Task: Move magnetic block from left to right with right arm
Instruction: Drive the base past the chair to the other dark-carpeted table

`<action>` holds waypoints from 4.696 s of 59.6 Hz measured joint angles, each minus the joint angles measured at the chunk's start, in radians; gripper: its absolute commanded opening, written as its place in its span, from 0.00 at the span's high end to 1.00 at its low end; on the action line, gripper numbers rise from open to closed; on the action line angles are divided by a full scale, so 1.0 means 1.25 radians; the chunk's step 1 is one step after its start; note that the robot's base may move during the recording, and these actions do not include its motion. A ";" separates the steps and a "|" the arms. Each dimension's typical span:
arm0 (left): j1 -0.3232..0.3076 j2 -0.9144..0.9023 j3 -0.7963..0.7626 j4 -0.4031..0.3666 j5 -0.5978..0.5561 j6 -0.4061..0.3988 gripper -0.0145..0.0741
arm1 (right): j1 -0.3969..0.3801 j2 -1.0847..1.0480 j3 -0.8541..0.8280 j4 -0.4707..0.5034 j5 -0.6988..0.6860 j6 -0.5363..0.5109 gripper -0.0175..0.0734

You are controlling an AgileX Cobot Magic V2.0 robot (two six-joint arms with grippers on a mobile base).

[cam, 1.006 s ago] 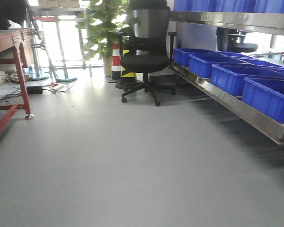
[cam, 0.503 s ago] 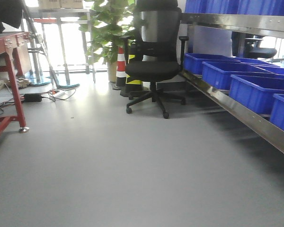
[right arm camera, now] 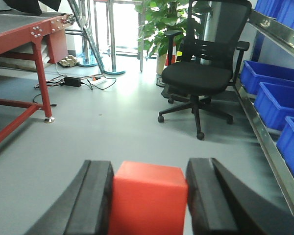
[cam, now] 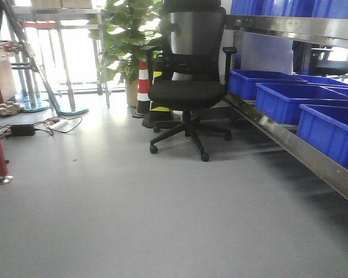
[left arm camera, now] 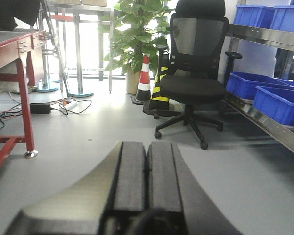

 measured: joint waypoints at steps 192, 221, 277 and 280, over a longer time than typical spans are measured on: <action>0.000 0.000 0.000 0.000 0.000 0.000 0.97 | 0.000 0.000 0.000 -0.001 0.000 0.000 0.56; 0.000 0.000 0.000 0.000 0.000 0.000 0.97 | 0.000 0.000 0.000 -0.001 0.000 0.000 0.56; 0.000 0.000 0.000 0.000 0.000 0.000 0.97 | 0.000 0.000 0.000 -0.001 0.000 0.000 0.56; 0.000 0.000 0.000 0.000 0.000 0.000 0.97 | 0.000 0.000 0.000 -0.001 0.000 0.000 0.56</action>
